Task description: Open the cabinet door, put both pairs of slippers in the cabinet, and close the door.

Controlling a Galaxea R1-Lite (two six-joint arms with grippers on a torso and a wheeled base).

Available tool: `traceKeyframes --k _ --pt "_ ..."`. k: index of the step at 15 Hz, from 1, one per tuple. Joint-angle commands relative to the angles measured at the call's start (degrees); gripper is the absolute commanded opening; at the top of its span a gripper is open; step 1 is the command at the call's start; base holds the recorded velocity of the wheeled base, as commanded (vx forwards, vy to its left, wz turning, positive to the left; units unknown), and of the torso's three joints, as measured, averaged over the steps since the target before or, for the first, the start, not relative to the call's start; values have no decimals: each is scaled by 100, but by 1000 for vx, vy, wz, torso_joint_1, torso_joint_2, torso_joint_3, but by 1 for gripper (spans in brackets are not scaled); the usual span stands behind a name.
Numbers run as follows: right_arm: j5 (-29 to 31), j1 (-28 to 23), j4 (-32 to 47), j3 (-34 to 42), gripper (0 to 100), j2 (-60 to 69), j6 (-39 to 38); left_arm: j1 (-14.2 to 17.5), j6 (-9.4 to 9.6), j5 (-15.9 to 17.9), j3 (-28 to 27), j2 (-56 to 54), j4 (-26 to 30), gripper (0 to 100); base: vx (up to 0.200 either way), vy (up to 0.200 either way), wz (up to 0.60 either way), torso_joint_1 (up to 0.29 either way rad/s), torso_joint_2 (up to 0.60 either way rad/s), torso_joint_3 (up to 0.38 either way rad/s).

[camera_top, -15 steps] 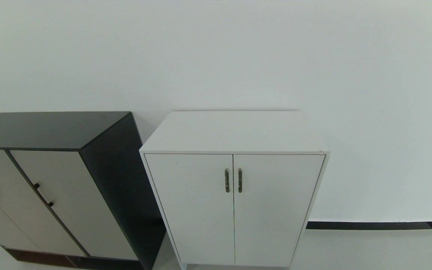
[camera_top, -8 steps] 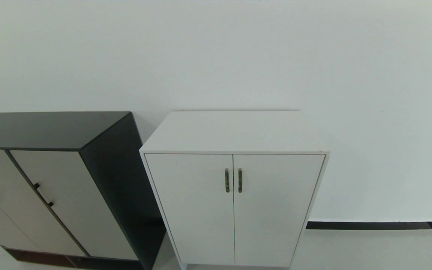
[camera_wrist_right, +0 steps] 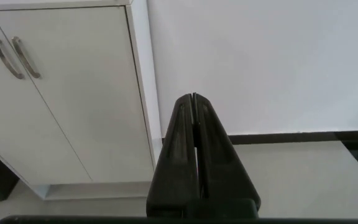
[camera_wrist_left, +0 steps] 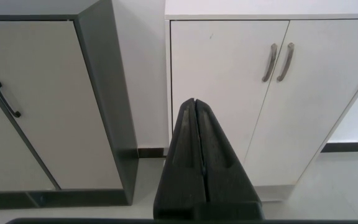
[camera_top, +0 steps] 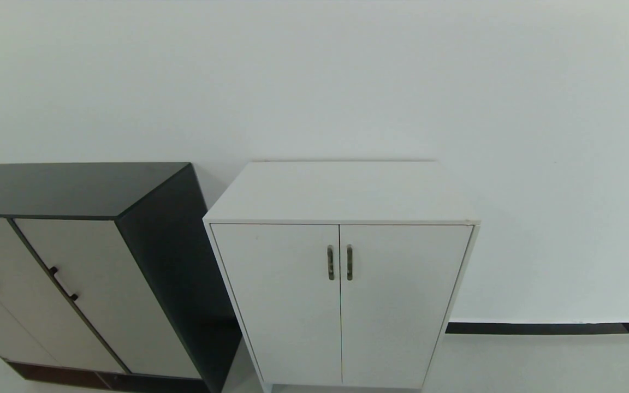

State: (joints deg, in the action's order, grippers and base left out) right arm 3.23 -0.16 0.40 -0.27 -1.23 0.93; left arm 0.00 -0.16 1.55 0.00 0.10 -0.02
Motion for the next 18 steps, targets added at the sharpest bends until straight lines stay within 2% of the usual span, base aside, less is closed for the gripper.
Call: traceKeyframes --k 1,2,18 --pt "2 -19 4 0 0 97 -14 0 60 3 0 -1 2 0 0 0 0 0 0 0" --pt "2 -19 4 0 0 97 -22 0 104 12 0 -1 2 0 0 0 0 0 0 0" --pt "-33 -11 -14 27 0 114 -31 0 69 -5 0 -1 2 0 0 0 0 0 0 0"
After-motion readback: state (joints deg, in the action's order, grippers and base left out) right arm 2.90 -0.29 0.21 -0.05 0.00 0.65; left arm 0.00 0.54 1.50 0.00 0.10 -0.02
